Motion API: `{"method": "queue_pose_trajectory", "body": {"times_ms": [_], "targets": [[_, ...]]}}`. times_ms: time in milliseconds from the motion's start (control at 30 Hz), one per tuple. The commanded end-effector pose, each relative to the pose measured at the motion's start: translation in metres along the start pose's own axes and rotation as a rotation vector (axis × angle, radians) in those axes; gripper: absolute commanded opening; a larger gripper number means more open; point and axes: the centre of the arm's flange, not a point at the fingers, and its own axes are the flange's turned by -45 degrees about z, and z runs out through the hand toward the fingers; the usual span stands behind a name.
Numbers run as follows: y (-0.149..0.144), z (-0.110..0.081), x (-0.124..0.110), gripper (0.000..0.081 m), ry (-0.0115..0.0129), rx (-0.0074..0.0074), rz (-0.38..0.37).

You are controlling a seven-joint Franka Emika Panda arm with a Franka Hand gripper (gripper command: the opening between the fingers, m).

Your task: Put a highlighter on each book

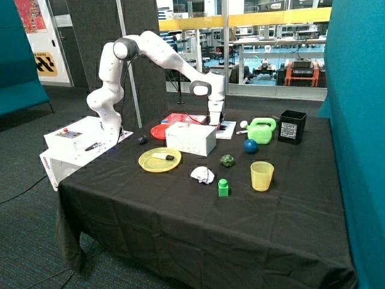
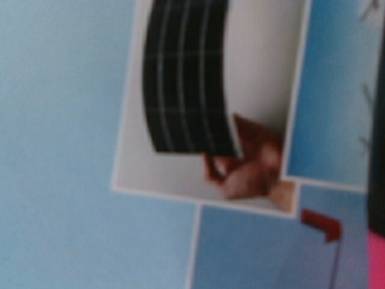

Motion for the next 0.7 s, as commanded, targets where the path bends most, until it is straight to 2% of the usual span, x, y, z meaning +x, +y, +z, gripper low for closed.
{"method": "queue_pose_trajectory", "body": {"times_ms": [0, 367, 667], "targets": [[-0.001, 0.007, -0.008, 0.0638, 0.0098, -0.0008, -0.001], [0.01, 0.0, -0.007, 0.0661, 0.0098, -0.0007, 0.006], [0.012, -0.014, -0.008, 0.0631, 0.0098, -0.0008, -0.004]]}}
